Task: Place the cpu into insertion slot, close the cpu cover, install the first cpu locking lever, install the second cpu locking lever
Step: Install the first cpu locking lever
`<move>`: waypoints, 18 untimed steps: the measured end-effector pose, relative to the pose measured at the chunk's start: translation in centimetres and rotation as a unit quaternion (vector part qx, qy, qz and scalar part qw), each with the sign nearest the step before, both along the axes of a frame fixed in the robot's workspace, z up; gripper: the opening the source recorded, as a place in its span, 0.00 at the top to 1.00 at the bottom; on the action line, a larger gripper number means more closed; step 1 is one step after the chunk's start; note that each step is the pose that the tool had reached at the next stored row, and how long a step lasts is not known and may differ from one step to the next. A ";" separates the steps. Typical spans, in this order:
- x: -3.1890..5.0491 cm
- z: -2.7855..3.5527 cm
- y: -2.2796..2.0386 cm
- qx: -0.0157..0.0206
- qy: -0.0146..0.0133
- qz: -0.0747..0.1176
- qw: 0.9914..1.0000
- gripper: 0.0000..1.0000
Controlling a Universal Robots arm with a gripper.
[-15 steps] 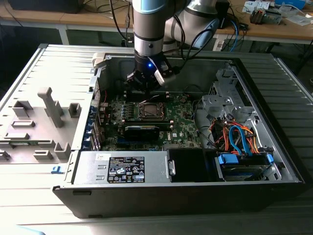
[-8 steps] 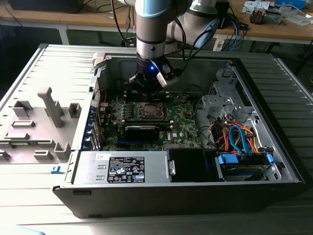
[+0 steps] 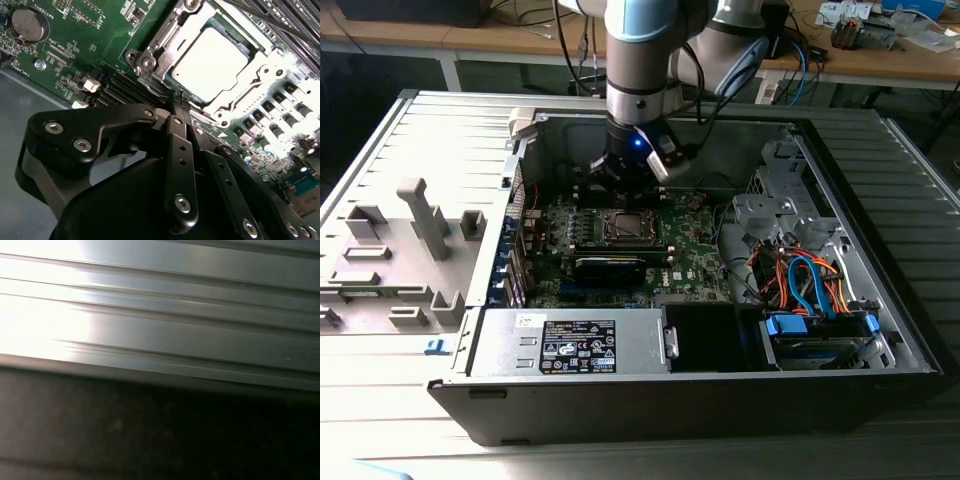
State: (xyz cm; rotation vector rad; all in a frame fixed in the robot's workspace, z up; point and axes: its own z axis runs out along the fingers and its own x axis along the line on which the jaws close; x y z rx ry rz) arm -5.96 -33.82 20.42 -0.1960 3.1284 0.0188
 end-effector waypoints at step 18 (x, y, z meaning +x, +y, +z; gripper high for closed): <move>2.04 -0.16 0.22 0.000 0.000 0.001 1.000 0.89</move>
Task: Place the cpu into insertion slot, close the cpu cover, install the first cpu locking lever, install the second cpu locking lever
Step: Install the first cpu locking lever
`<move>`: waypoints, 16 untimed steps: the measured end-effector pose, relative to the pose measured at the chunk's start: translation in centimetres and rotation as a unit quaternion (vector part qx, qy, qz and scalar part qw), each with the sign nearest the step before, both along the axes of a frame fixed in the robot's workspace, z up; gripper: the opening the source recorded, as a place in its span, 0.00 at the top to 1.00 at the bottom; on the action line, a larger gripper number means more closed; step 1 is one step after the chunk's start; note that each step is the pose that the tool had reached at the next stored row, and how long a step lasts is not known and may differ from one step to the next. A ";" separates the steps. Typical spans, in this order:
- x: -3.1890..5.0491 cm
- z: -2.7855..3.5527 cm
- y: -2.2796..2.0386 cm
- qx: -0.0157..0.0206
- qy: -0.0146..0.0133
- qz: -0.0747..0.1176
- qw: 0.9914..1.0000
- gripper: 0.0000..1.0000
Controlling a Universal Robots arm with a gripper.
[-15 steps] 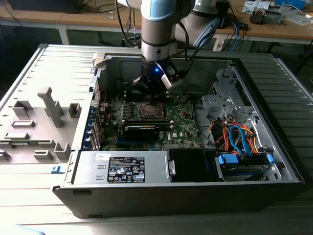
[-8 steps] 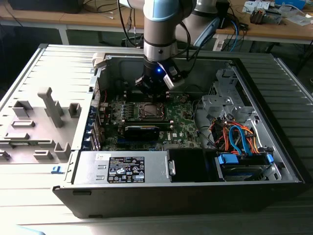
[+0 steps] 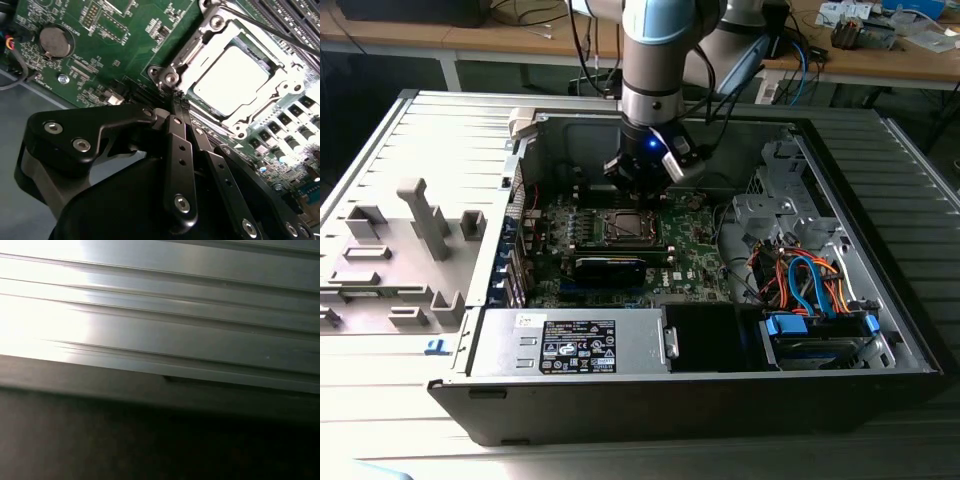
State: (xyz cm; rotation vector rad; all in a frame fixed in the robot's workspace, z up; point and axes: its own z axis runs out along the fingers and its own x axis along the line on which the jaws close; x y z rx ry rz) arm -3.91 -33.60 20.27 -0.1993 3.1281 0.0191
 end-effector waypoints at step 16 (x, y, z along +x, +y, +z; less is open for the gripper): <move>0.08 1.10 -0.48 0.000 -0.001 -0.001 1.000 0.89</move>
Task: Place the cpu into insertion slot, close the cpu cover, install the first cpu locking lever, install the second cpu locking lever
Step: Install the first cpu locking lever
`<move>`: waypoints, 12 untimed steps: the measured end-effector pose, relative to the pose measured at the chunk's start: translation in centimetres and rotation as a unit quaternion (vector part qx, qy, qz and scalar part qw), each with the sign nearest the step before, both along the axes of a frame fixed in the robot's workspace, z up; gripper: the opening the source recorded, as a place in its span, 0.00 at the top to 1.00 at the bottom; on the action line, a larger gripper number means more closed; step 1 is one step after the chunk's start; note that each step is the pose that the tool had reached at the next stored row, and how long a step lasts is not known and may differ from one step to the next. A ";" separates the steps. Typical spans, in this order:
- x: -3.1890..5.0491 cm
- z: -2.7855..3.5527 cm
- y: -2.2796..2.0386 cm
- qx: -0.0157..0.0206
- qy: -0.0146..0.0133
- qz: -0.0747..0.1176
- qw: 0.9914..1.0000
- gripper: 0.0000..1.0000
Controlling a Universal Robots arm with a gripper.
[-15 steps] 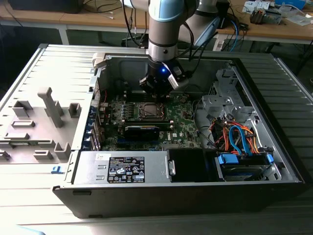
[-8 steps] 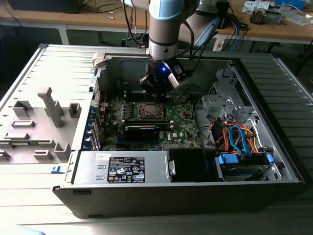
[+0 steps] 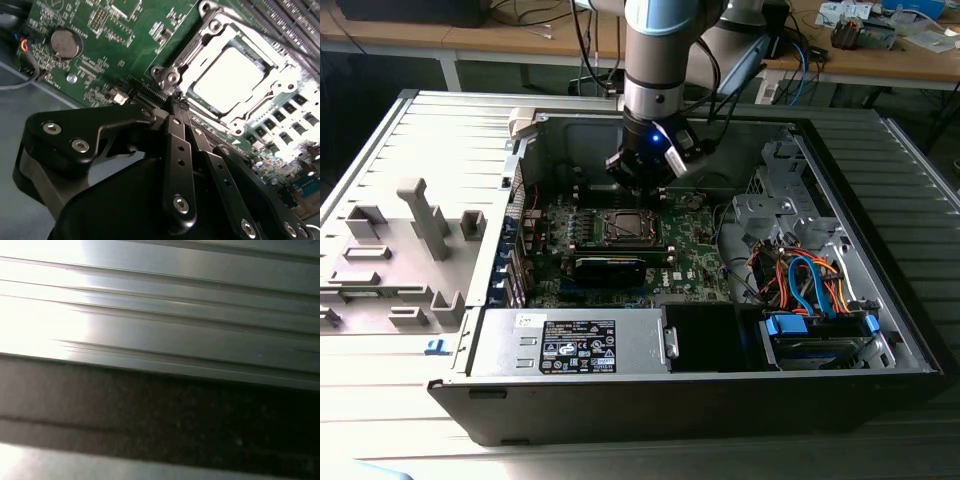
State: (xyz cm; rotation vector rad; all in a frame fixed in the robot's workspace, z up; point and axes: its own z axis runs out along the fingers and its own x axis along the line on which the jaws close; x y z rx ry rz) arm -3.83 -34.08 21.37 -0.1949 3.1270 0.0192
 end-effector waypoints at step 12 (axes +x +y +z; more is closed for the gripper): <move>0.00 -0.11 -1.32 -0.015 0.000 -0.017 1.000 0.89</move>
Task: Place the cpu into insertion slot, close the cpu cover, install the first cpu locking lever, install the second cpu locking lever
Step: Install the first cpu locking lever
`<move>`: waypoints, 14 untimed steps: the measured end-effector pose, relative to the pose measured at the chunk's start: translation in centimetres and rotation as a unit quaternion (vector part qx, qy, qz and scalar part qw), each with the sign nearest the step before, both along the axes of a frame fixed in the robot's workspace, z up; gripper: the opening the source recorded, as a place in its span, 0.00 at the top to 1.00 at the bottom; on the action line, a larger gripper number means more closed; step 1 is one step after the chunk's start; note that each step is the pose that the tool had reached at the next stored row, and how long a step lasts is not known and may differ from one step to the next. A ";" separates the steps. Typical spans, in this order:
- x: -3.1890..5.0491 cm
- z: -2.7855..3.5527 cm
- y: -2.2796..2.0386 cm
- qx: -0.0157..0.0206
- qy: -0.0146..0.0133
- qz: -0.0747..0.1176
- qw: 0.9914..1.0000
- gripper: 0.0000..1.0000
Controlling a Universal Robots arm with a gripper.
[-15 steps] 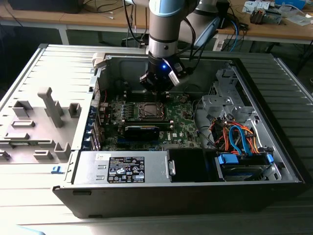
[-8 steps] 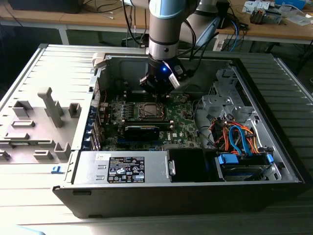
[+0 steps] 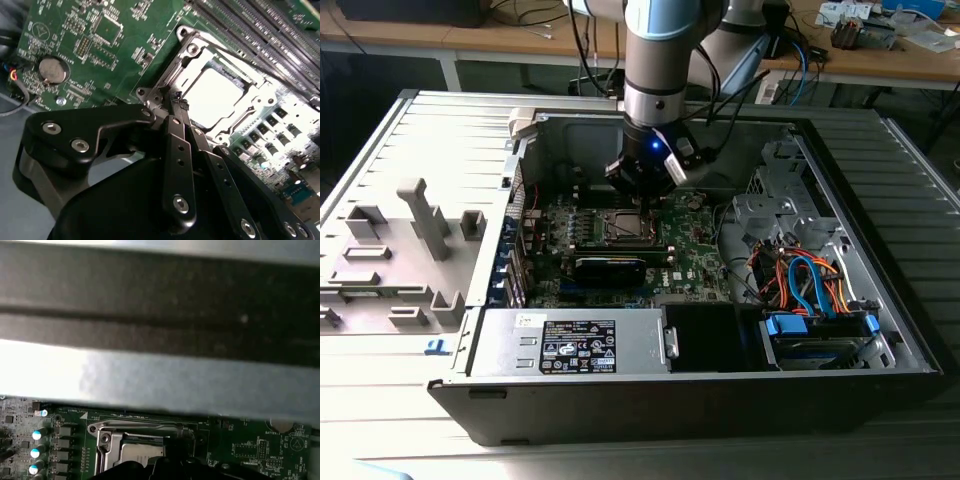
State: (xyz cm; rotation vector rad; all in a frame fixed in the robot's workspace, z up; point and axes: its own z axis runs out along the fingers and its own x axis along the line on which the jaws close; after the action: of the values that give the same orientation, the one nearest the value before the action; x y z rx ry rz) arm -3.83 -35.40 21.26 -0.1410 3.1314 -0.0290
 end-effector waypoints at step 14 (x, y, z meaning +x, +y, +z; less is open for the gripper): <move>0.00 2.10 -1.33 -0.011 0.000 -0.003 1.000 0.89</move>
State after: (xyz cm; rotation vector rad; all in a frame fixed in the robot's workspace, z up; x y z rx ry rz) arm -3.83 -36.73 23.36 -0.1303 3.1324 -0.0645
